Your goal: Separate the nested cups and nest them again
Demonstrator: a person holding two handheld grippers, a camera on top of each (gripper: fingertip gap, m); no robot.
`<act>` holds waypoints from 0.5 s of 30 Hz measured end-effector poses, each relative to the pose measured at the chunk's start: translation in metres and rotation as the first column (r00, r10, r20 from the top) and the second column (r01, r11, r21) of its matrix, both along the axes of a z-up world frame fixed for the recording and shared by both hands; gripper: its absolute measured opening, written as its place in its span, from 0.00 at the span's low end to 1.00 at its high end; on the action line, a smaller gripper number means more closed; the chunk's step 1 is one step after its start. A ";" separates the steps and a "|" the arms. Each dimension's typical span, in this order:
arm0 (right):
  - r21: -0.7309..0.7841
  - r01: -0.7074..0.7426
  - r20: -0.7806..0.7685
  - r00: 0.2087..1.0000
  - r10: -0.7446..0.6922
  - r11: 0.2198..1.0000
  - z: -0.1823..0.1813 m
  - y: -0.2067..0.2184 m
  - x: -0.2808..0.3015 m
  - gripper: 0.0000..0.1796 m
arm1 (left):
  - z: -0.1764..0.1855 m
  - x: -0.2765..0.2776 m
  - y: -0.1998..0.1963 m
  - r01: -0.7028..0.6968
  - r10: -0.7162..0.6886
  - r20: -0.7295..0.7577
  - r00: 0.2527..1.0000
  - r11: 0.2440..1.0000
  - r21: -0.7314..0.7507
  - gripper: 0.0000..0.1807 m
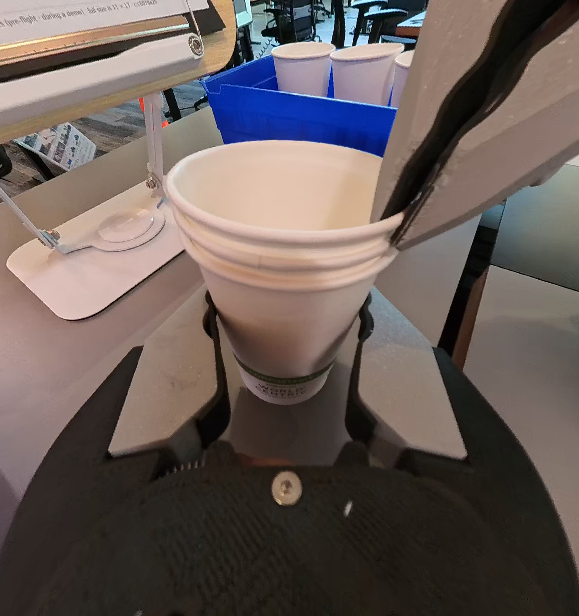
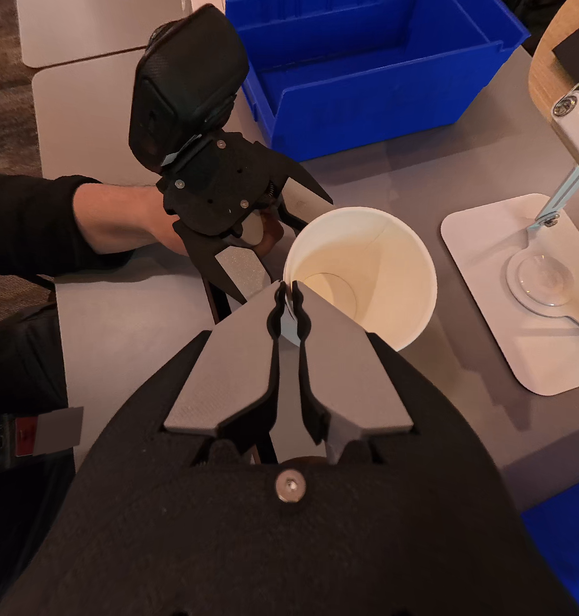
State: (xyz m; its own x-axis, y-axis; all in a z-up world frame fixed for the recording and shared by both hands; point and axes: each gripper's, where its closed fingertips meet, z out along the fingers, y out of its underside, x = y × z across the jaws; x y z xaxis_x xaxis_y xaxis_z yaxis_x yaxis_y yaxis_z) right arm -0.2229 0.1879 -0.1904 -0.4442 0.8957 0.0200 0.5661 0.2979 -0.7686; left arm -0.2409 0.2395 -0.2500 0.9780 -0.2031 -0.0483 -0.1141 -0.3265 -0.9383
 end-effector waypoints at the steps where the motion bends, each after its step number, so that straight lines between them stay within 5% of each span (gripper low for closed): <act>1: -0.001 -0.002 -0.001 1.000 0.002 1.000 0.001 0.000 0.000 0.00 | 0.001 0.000 0.000 -0.001 0.001 -0.002 1.000 1.000 0.005 0.48; 15: 0.013 0.013 -0.047 0.999 -0.012 1.000 0.013 0.002 0.000 0.00 | 0.011 0.003 -0.002 0.021 -0.023 0.042 0.999 0.999 0.035 0.48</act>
